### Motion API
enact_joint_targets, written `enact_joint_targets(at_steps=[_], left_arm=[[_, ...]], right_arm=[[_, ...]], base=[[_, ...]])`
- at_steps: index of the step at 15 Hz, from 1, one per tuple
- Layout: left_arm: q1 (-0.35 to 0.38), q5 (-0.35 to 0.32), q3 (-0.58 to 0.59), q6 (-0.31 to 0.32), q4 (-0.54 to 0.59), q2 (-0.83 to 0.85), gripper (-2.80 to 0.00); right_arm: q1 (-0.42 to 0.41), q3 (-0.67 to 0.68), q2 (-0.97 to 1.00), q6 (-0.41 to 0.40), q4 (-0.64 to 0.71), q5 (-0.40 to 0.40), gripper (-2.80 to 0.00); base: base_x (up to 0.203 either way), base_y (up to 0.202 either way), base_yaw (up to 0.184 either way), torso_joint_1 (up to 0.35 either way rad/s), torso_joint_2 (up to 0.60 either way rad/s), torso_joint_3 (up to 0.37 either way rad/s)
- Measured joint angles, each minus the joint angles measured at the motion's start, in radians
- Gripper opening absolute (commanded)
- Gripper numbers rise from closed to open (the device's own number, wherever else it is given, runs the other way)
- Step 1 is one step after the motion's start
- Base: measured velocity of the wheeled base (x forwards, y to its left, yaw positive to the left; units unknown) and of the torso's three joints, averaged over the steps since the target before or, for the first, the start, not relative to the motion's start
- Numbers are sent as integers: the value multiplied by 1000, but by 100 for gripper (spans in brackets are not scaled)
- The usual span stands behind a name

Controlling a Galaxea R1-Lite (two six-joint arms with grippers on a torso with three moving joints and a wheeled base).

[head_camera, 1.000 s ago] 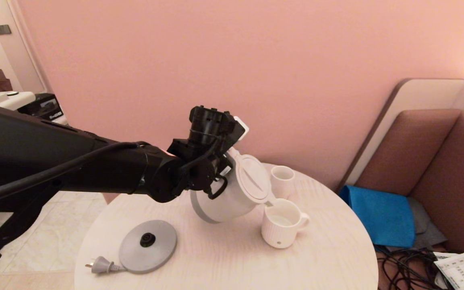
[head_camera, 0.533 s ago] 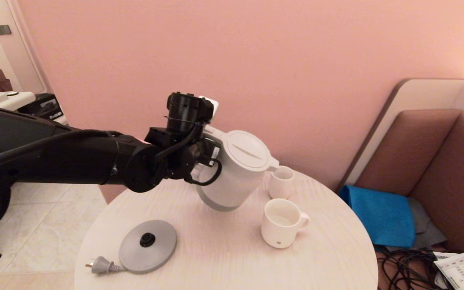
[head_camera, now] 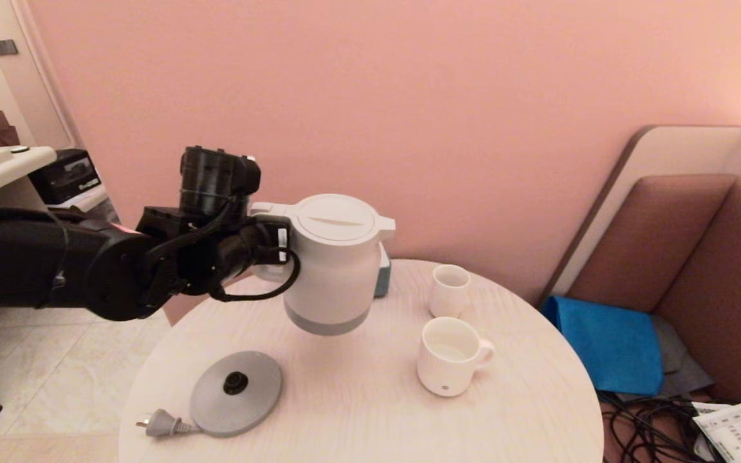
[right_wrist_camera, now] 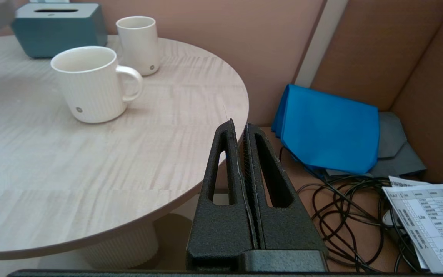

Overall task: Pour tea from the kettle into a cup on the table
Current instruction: Put down the kettle on the table

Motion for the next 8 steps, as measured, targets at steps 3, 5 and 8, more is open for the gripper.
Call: enact_joint_targets(at_steps=[3, 5, 8], left_arm=[[61, -46, 141, -26, -7, -75, -280], [118, -81, 228, -27, -62, -114, -280], [190, -129, 370, -22, -168, -153, -280]], right_arm=[[0, 0, 0, 0, 0, 0, -280], [0, 0, 0, 1, 0, 0, -280], [0, 0, 0, 0, 0, 0, -280]], base=[[0, 0, 0, 0, 0, 0], [0, 0, 0, 0, 0, 0], [0, 0, 0, 0, 0, 0]])
